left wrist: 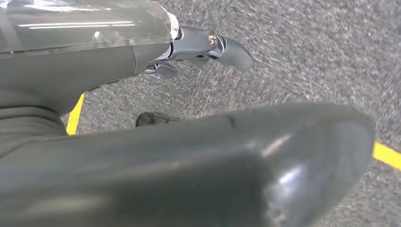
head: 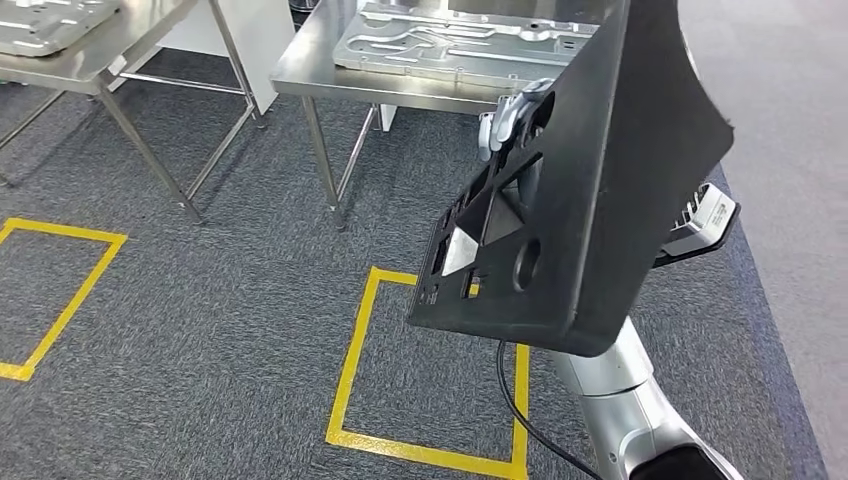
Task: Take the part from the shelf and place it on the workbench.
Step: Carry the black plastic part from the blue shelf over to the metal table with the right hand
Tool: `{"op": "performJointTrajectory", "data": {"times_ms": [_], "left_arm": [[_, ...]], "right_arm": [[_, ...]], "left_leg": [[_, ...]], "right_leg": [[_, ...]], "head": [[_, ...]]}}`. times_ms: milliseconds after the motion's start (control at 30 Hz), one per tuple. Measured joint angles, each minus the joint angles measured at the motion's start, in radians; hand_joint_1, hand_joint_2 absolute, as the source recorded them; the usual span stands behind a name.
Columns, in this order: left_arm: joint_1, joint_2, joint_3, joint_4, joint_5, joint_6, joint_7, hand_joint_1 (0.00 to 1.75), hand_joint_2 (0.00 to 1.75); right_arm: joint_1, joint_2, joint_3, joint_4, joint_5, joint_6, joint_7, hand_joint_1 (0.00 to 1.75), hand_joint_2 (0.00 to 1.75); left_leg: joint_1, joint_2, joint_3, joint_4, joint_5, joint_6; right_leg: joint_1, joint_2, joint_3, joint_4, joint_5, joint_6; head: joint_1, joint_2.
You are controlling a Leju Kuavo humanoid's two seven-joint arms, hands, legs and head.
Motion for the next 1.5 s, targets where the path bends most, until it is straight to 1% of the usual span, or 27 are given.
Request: {"op": "performJointTrajectory", "data": {"times_ms": [33,67,133,167,233,300,367,433,500,533,567,667,700,767,800,867,933,967,1000,1033,1067,1133,1200,1300,1367,1467,1500], "left_arm": [[0.0,0.0,0.0,0.0,0.0,0.0,0.0,0.0,0.0],[0.0,0.0,0.0,0.0,0.0,0.0,0.0,0.0,0.0],[0.0,0.001,0.0,0.0,0.0,0.0,0.0,0.0,0.0],[0.0,0.001,0.0,0.0,0.0,0.0,0.0,0.0,0.0],[-0.001,0.001,0.0,0.0,0.0,0.0,-0.001,0.0,0.0],[-0.005,0.0,0.0,0.0,0.0,0.0,0.0,0.0,0.0],[-0.007,-0.001,0.0,0.0,0.0,0.0,0.002,0.0,0.0],[-0.004,-0.001,0.001,0.0,0.001,0.0,0.004,0.0,0.0],[-0.002,-0.001,0.002,0.0,0.001,0.0,0.005,0.0,0.0],[-0.002,-0.001,0.002,0.0,0.001,0.0,0.006,0.0,0.0],[-0.003,-0.002,0.002,0.0,0.001,0.0,0.005,0.0,0.0],[-0.006,-0.005,0.002,0.0,0.001,0.003,0.006,0.0,0.0],[-0.007,-0.006,0.002,0.0,0.001,0.006,0.007,0.0,0.0],[-0.01,-0.007,0.002,0.0,0.003,0.013,0.01,0.0,0.0],[-0.012,-0.008,0.002,0.0,0.005,0.016,0.013,0.0,0.0],[-0.013,-0.008,0.004,0.0,0.012,0.023,0.023,0.0,0.0],[-0.01,-0.009,0.009,0.0,0.021,0.032,0.039,0.0,0.0],[-0.008,-0.009,0.013,0.0,0.026,0.034,0.049,0.0,0.0],[-0.007,-0.008,0.016,0.0,0.03,0.034,0.058,0.0,0.0],[-0.006,-0.008,0.018,0.0,0.035,0.032,0.066,0.0,0.0],[-0.005,-0.008,0.02,0.0,0.039,0.029,0.074,0.0,0.0],[-0.006,-0.007,0.024,0.0,0.047,0.022,0.084,0.0,0.0],[-0.008,-0.006,0.03,0.0,0.052,0.015,0.087,0.0,0.0],[-0.009,-0.006,0.037,0.0,0.053,0.007,0.084,0.0,0.0],[-0.011,-0.006,0.038,0.0,0.053,0.003,0.08,0.0,0.0],[-0.01,-0.005,0.038,0.0,0.051,-0.002,0.078,0.0,0.0],[-0.009,-0.004,0.038,0.0,0.051,-0.002,0.078,0.0,0.0]], "right_arm": [[0.0,0.0,0.0,0.003,0.0,0.0,0.0,1.75,1.75],[0.0,0.001,0.0,0.004,0.0,0.0,0.0,1.75,1.75],[-0.001,0.002,-0.001,0.006,0.0,0.0,0.0,1.75,1.75],[-0.002,0.003,-0.001,0.007,0.0,0.0,0.0,1.75,1.75],[-0.003,0.004,-0.007,0.008,-0.003,-0.001,0.0,1.75,1.75],[-0.004,0.004,-0.02,0.006,-0.008,-0.001,0.002,1.75,1.75],[-0.008,0.005,-0.033,0.001,-0.012,0.002,0.008,1.75,1.75],[-0.012,0.009,-0.038,-0.002,-0.013,0.007,0.016,1.75,1.75],[-0.012,0.014,-0.038,-0.002,-0.012,0.014,0.027,1.75,1.75],[-0.012,0.017,-0.038,-0.002,-0.011,0.016,0.032,1.75,1.75],[-0.014,0.021,-0.038,-0.001,-0.01,0.018,0.037,1.75,1.75],[-0.028,0.036,-0.036,0.003,-0.01,0.023,0.052,1.75,1.75],[-0.035,0.041,-0.035,0.007,-0.011,0.026,0.056,1.75,1.75],[-0.045,0.051,-0.031,0.02,-0.014,0.033,0.062,1.75,1.75],[-0.048,0.055,-0.029,0.026,-0.014,0.034,0.065,1.75,1.75],[-0.057,0.065,-0.023,0.039,-0.02,0.036,0.07,1.75,1.75],[-0.064,0.075,-0.014,0.056,-0.032,0.037,0.074,1.75,1.75],[-0.065,0.078,-0.011,0.067,-0.039,0.04,0.076,1.75,1.75],[-0.063,0.079,-0.009,0.076,-0.046,0.043,0.076,1.75,1.75],[-0.061,0.079,-0.008,0.084,-0.052,0.047,0.075,1.75,1.75],[-0.059,0.078,-0.009,0.091,-0.056,0.051,0.074,1.75,1.75],[-0.057,0.078,-0.013,0.1,-0.06,0.056,0.067,1.75,1.75],[-0.056,0.076,-0.02,0.106,-0.061,0.058,0.062,1.75,1.75],[-0.049,0.07,-0.029,0.117,-0.06,0.064,0.055,1.75,1.75],[-0.047,0.066,-0.035,0.123,-0.058,0.069,0.049,1.75,1.75],[-0.041,0.058,-0.042,0.131,-0.055,0.072,0.041,1.75,1.75],[-0.036,0.055,-0.043,0.134,-0.053,0.072,0.039,1.75,1.75]], "left_leg": [[0.0,-0.001,0.001,-0.017,0.025,0.001],[0.002,-0.007,0.021,-0.074,0.066,0.002],[0.007,-0.048,0.077,-0.216,0.134,0.007],[0.009,-0.067,0.096,-0.26,0.15,0.011],[0.006,-0.078,0.106,-0.282,0.149,0.022],[0.007,-0.059,0.109,-0.287,0.153,0.036],[0.009,-0.036,0.113,-0.295,0.157,0.05],[0.005,-0.011,0.115,-0.297,0.156,0.057],[0.003,0.015,0.115,-0.296,0.153,0.058],[0.002,0.027,0.117,-0.296,0.151,0.057],[0.002,0.039,0.119,-0.296,0.149,0.055],[-0.003,0.068,0.13,-0.295,0.141,0.044],[-0.006,0.076,0.133,-0.295,0.138,0.039],[-0.008,0.095,0.139,-0.298,0.134,0.028],[-0.006,0.094,0.141,-0.297,0.13,0.022],[-0.003,0.057,0.127,-0.256,0.1,0.012],[0.0,0.012,0.069,-0.134,0.038,0.007],[0.0,0.004,0.034,-0.065,0.014,0.005],[0.0,0.0,0.007,-0.019,0.005,0.004],[0.0,0.0,-0.004,-0.013,0.018,0.004],[0.0,-0.001,0.005,-0.047,0.05,0.005],[0.0,-0.006,0.059,-0.184,0.126,0.011],[-0.003,-0.012,0.095,-0.273,0.158,0.022],[-0.004,-0.013,0.1,-0.288,0.158,0.039],[0.0,-0.01,0.106,-0.296,0.16,0.051],[0.001,-0.006,0.112,-0.3,0.151,0.061],[0.001,-0.004,0.116,-0.3,0.147,0.061]], "right_leg": [[0.0,0.014,0.001,0.002,-0.001,0.001],[-0.001,0.029,0.002,0.005,-0.003,0.003],[-0.001,0.054,0.001,0.014,-0.008,0.011],[-0.002,0.066,-0.003,0.018,-0.01,0.016],[-0.005,0.087,-0.011,0.019,-0.007,0.03],[-0.006,0.092,-0.015,0.021,-0.009,0.043],[-0.003,0.044,-0.042,0.078,-0.043,0.05],[-0.004,-0.011,-0.107,0.208,-0.105,0.055],[-0.007,-0.026,-0.158,0.305,-0.132,0.057],[-0.008,-0.029,-0.155,0.298,-0.118,0.057],[-0.008,-0.035,-0.13,0.25,-0.088,0.054],[0.003,-0.086,-0.022,0.049,-0.011,0.038],[0.008,-0.095,-0.008,0.021,-0.006,0.033],[0.012,-0.079,-0.007,0.012,-0.006,0.024],[0.009,-0.069,-0.005,0.008,-0.004,0.019],[0.003,-0.052,-0.001,0.0,0.0,0.008],[0.001,-0.036,0.001,-0.002,0.001,0.0],[0.002,-0.028,0.001,-0.001,0.001,-0.002],[0.003,-0.019,0.001,0.0,0.0,-0.003],[0.004,-0.012,0.001,0.001,-0.001,-0.003],[0.004,-0.005,0.002,0.004,-0.003,-0.001],[0.005,0.005,0.002,0.011,-0.008,0.005],[0.007,0.011,-0.001,0.017,-0.012,0.014],[0.005,0.013,-0.004,0.016,-0.016,0.029],[0.003,0.001,-0.018,0.052,-0.039,0.041],[-0.005,-0.021,-0.117,0.239,-0.113,0.056],[-0.008,-0.024,-0.15,0.292,-0.124,0.061]], "head": [[0.0,0.0],[0.0,0.0],[0.0,0.0],[0.0,0.0],[0.0,0.0],[0.0,0.0],[0.0,0.0],[0.0,0.0],[0.0,0.0],[0.0,0.0],[0.0,0.0],[0.0,0.0],[0.0,0.0],[0.0,0.0],[0.0,0.0],[0.0,0.0],[0.0,0.0],[0.0,0.0],[0.0,0.0],[0.0,0.0],[0.0,0.0],[0.0,0.0],[0.0,0.0],[0.0,0.0],[0.0,0.0],[0.0,0.0],[0.0,0.0]]}}
